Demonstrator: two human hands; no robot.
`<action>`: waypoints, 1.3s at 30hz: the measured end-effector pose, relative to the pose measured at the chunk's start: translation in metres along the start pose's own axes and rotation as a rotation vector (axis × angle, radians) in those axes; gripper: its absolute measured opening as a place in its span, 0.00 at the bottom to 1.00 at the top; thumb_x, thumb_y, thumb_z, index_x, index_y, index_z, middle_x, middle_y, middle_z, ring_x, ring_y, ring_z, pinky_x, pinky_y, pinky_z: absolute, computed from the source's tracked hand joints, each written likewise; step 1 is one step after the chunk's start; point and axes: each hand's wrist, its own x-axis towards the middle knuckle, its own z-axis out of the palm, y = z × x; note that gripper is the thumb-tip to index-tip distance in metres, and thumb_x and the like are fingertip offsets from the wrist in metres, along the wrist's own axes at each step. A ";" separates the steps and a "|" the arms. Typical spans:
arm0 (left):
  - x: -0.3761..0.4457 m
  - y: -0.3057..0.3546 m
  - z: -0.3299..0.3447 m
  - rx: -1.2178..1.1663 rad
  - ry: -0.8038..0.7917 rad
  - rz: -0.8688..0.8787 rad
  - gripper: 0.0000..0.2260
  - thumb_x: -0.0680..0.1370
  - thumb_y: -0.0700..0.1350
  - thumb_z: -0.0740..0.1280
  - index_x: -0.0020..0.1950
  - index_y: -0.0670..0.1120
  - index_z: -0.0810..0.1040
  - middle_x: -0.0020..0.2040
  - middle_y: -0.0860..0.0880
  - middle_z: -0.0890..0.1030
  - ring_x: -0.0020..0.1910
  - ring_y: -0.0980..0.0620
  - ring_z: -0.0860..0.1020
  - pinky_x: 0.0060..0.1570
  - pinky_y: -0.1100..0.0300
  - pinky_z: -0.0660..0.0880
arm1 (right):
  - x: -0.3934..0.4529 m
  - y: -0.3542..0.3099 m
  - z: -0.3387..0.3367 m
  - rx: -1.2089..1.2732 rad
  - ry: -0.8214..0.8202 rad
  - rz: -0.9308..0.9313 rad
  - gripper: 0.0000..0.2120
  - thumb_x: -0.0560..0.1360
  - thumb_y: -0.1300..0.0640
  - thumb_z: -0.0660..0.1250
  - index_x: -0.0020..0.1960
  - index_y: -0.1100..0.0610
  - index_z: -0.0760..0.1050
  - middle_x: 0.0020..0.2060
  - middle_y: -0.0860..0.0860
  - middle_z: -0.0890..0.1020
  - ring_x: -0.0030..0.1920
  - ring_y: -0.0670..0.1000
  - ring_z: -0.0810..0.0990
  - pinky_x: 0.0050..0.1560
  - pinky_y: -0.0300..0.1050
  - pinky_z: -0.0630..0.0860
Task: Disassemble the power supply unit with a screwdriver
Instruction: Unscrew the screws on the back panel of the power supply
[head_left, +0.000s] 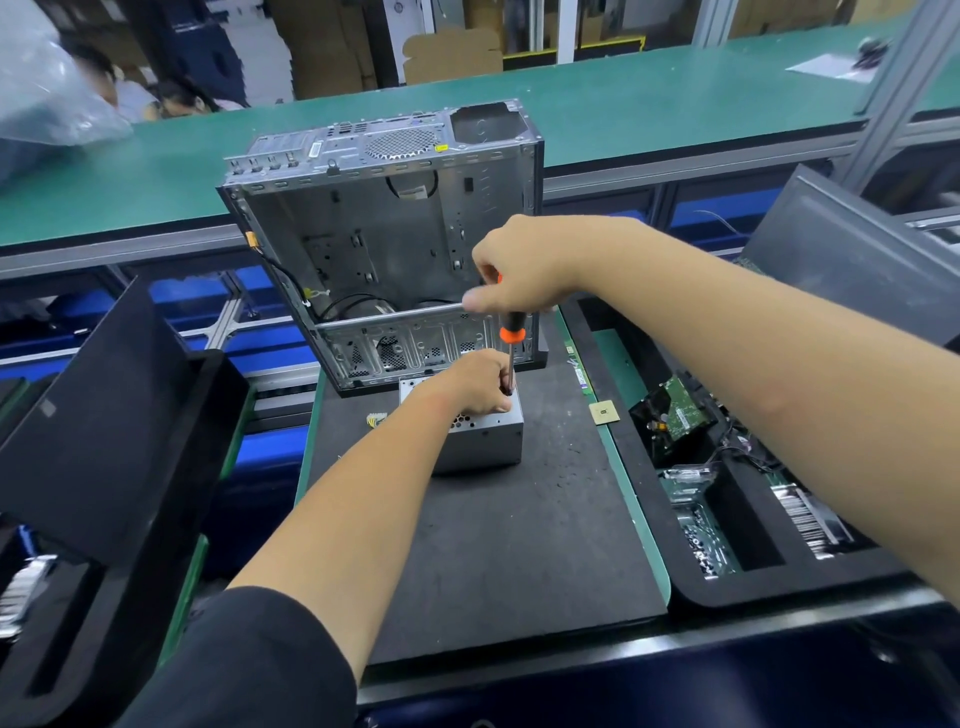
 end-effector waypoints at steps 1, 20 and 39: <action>0.000 0.000 0.000 0.001 -0.004 0.001 0.08 0.70 0.34 0.70 0.44 0.43 0.75 0.37 0.55 0.70 0.39 0.51 0.71 0.45 0.55 0.75 | 0.000 0.000 0.000 -0.026 -0.014 0.032 0.19 0.80 0.45 0.55 0.45 0.60 0.72 0.36 0.58 0.82 0.30 0.56 0.83 0.37 0.47 0.76; -0.003 0.003 -0.002 -0.006 -0.014 0.003 0.08 0.72 0.34 0.69 0.46 0.43 0.74 0.37 0.55 0.69 0.40 0.51 0.70 0.42 0.61 0.68 | 0.000 0.006 -0.004 0.130 -0.002 -0.047 0.05 0.70 0.57 0.70 0.45 0.56 0.78 0.35 0.50 0.83 0.28 0.47 0.82 0.34 0.41 0.76; -0.015 -0.009 0.016 -0.112 0.316 0.066 0.02 0.71 0.37 0.73 0.41 0.42 0.84 0.42 0.50 0.80 0.39 0.52 0.77 0.40 0.63 0.69 | -0.002 0.014 0.010 0.203 0.078 -0.001 0.06 0.69 0.57 0.70 0.42 0.59 0.77 0.36 0.55 0.85 0.25 0.45 0.81 0.31 0.39 0.76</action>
